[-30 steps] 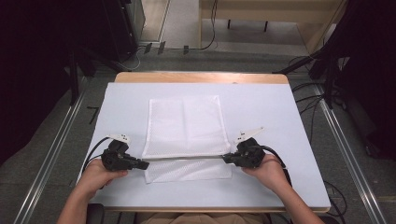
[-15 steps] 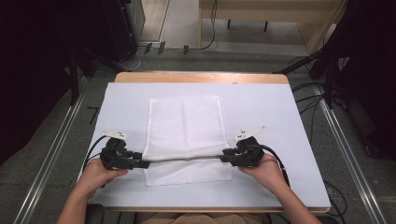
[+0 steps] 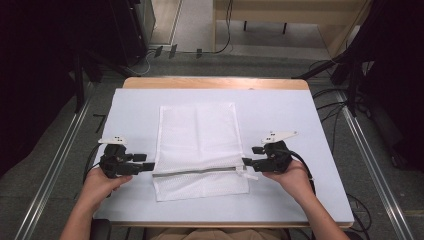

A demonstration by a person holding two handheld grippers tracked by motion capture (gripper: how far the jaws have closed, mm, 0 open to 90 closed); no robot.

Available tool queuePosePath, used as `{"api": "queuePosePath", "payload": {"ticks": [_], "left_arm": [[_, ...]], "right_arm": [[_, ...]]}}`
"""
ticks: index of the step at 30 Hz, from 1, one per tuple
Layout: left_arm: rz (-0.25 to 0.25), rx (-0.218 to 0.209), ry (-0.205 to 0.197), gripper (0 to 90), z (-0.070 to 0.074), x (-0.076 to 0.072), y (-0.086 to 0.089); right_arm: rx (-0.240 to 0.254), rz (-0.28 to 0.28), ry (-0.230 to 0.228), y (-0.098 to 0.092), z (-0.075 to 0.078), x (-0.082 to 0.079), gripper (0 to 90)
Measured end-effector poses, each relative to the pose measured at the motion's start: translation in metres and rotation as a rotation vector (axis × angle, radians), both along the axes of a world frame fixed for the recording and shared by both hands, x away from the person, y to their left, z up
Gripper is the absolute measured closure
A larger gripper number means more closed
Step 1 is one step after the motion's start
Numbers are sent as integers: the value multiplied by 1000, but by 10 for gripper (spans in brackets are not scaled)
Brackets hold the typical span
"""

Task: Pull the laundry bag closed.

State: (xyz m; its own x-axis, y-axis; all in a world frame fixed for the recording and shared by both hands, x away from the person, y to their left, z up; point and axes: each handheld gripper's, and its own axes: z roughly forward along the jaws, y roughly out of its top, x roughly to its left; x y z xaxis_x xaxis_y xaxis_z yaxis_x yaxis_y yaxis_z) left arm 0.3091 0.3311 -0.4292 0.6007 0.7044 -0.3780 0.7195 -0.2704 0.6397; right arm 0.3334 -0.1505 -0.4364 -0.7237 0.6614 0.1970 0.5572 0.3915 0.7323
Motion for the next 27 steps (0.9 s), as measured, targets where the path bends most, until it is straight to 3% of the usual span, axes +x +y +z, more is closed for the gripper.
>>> {"api": "queuePosePath", "payload": {"ticks": [8,16,20,27], "left_arm": [[90,19,-29,339,1,2,8],[169,7,-37,324,2,4,17],[202,13,-26,318,0,6,21],[207,27,-26,318,-1,7,21]], "right_arm": [[56,-86,-73,-28,4,6,313],[8,-173,-118,-45,-6,15,254],[4,-191,-111,-47,-8,17,235],[-9,-174,-92,-45,-12,19,224]]}}
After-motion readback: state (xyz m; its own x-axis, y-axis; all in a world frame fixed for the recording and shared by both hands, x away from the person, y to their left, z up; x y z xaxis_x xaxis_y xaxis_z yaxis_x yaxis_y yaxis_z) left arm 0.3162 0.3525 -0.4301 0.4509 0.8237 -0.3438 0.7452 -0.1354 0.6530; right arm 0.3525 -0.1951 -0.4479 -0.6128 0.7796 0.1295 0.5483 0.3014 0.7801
